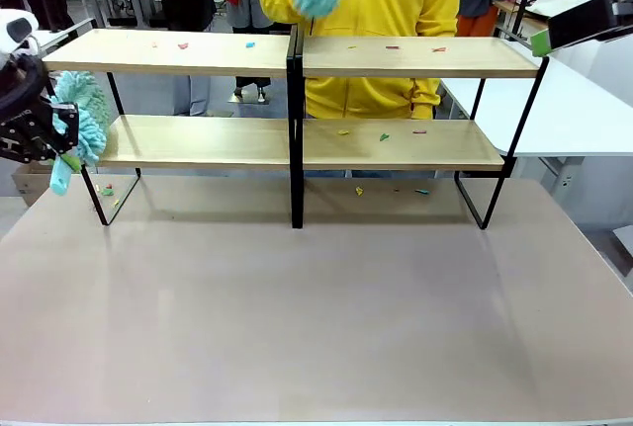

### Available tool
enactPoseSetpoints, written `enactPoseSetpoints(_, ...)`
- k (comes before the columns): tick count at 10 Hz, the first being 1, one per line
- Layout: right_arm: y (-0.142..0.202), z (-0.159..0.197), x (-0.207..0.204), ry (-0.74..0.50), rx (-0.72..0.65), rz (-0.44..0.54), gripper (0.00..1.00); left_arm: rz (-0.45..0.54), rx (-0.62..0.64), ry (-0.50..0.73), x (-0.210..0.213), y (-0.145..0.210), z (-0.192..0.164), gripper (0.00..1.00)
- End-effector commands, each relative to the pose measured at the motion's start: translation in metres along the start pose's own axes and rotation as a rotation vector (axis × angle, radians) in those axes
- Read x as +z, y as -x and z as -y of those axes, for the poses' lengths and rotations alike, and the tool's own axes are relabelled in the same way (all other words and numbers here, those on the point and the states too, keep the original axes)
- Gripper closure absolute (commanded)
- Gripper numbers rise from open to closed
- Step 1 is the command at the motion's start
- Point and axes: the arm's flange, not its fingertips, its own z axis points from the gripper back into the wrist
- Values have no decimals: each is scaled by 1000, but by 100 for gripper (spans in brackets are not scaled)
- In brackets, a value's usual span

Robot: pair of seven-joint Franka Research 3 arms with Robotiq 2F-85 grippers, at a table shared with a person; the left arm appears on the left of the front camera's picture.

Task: Clean the shelves.
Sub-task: Clean a randomly selected level of the Shelf with the Duster.

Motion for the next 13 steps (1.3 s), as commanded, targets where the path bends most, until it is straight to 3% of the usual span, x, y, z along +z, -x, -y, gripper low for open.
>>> enactPoseSetpoints(1,-1,0,0,-2,-2,1,0,10,-10,-1,-5,12,8,88)
enactPoseSetpoints(5,-1,0,0,-2,-2,1,0,-163,-193,30,9,36,-3,88)
enactPoseSetpoints(7,-1,0,0,-2,-2,1,0,-347,-433,121,41,67,-36,88)
enactPoseSetpoints(9,-1,0,0,-2,-2,1,0,-473,-674,233,81,100,-92,88)
enactPoseSetpoints(11,-1,0,0,-2,-2,1,0,-513,-871,453,118,126,-150,88)
enactPoseSetpoints(13,-1,0,0,-2,-2,1,0,-458,-948,841,152,133,-208,88)
